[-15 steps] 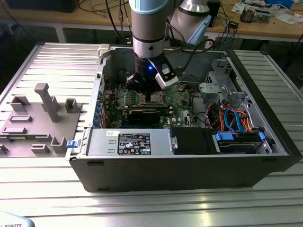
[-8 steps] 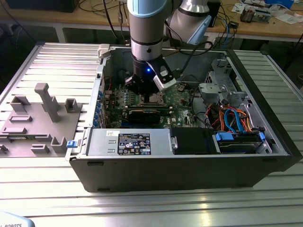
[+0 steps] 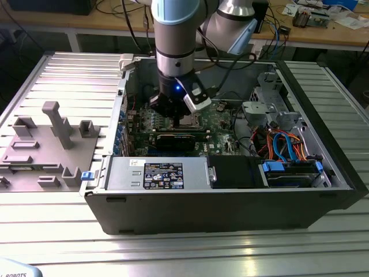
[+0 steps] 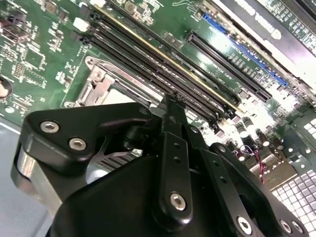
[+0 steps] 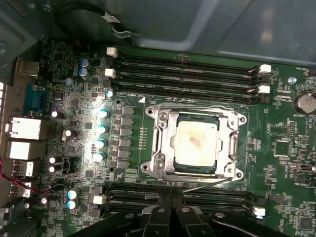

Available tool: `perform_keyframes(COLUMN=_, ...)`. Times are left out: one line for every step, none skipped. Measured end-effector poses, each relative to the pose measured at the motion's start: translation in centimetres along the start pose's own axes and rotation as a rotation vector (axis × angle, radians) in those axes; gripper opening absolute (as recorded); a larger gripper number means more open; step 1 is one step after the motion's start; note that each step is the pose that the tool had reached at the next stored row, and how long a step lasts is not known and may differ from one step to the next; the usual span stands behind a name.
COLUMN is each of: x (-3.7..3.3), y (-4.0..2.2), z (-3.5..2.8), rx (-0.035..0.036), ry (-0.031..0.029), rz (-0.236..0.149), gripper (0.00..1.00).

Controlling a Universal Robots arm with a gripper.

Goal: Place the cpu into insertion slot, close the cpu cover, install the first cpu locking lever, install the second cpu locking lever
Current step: 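Install the second cpu locking lever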

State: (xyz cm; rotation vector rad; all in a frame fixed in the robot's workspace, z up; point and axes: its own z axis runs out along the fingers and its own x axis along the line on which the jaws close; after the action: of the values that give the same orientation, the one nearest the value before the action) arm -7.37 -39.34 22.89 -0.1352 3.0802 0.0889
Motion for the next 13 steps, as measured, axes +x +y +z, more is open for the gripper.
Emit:
perform_keyframes(x=0.15, y=0.0, z=0.09, rx=-0.0001, ry=0.0, rz=0.0, gripper=0.11)
perform_keyframes(x=0.24, y=0.01, z=0.15, rx=-0.0001, ry=0.0, rz=0.0, gripper=0.11)
perform_keyframes(x=0.38, y=0.01, z=0.22, rx=0.0, ry=0.0001, rz=0.0, gripper=0.11)
perform_keyframes(x=0.51, y=0.02, z=0.27, rx=0.0, ry=0.0002, rz=0.0, gripper=0.11)
perform_keyframes(x=0.64, y=0.03, z=0.34, rx=-0.0003, ry=0.0001, rz=0.0, gripper=0.11)
perform_keyframes(x=0.79, y=0.04, z=0.4, rx=-0.0012, ry=0.0, rz=0.0, gripper=0.11)
perform_keyframes(x=0.94, y=0.05, z=0.47, rx=-0.0029, ry=-0.0004, rz=0.0, gripper=0.11)
perform_keyframes(x=1.13, y=0.06, z=0.56, rx=-0.0057, ry=-0.0005, rz=0.0, gripper=0.11)
perform_keyframes(x=1.33, y=0.07, z=0.69, rx=-0.0078, ry=-0.0007, rz=0.0, gripper=0.11)
perform_keyframes(x=1.52, y=0.07, z=0.83, rx=-0.009, ry=-0.0007, rz=0.001, gripper=0.11)
perform_keyframes(x=1.65, y=0.07, z=1.01, rx=-0.0107, ry=-0.0009, rz=0.001, gripper=0.11)
perform_keyframes(x=1.68, y=0.07, z=1.11, rx=-0.0119, ry=-0.0009, rz=0.0, gripper=0.11)
perform_keyframes(x=1.69, y=0.06, z=1.19, rx=-0.0133, ry=-0.001, rz=0.0, gripper=0.11)
